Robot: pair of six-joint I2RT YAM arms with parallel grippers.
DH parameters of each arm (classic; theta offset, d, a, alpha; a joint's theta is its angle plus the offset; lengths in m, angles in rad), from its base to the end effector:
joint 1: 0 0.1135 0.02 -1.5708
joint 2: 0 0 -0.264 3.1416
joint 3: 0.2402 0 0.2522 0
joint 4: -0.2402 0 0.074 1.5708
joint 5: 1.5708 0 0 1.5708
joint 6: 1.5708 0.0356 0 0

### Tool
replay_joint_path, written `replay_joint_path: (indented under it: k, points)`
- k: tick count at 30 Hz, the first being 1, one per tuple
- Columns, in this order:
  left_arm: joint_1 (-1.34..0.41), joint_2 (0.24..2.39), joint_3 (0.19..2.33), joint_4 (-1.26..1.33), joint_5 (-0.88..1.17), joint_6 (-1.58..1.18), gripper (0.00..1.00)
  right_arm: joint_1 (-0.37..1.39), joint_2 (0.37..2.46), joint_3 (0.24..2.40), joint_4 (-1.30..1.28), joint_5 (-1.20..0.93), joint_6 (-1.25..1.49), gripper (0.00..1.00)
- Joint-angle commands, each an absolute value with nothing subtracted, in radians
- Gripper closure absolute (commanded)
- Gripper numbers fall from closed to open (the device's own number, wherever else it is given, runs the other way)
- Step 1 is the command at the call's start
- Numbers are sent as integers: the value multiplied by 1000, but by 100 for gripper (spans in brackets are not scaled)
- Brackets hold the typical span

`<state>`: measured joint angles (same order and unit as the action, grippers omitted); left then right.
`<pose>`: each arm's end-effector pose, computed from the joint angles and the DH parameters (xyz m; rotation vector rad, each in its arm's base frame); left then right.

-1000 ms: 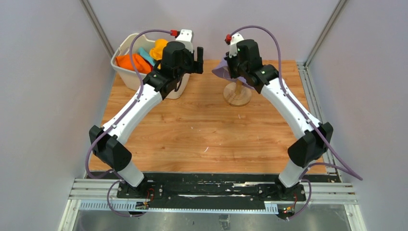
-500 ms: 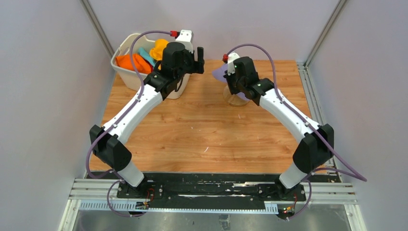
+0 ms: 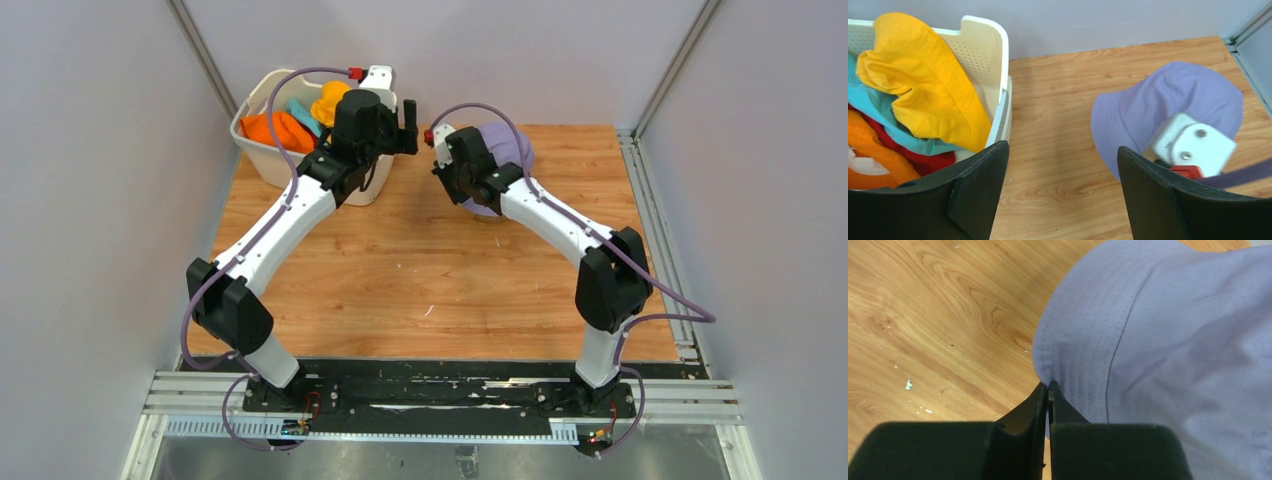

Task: Stack the hats

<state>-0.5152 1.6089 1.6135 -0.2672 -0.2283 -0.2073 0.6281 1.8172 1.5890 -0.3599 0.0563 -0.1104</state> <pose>0.3344 -0.1801 0.4102 0.1217 1.8327 -0.2996 0.3473 0.2497 0.3118 -0.7517 2.0329 0.2379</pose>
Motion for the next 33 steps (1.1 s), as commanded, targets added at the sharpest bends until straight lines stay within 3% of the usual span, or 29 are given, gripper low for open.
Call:
replay_joint_path:
  k: [1,20,22,28,33]
  points:
    - [-506,1582,1608,-239,-227,-215,16,656,1870,1621,-366,66,-135,99]
    - [-459,1588,1659,-285,-272,-209,15,654,2008,1644,-365,71,-147,98]
    - [-439,1596,1675,-305,-287,-213,14,653,2000,1647,-371,56,-149,92]
    - [-359,1675,1802,-393,-331,-246,12,653,1872,1609,-362,-43,-162,43]
    - [-314,1809,1942,-460,-378,-277,12,653,1758,1577,-360,-106,-166,38]
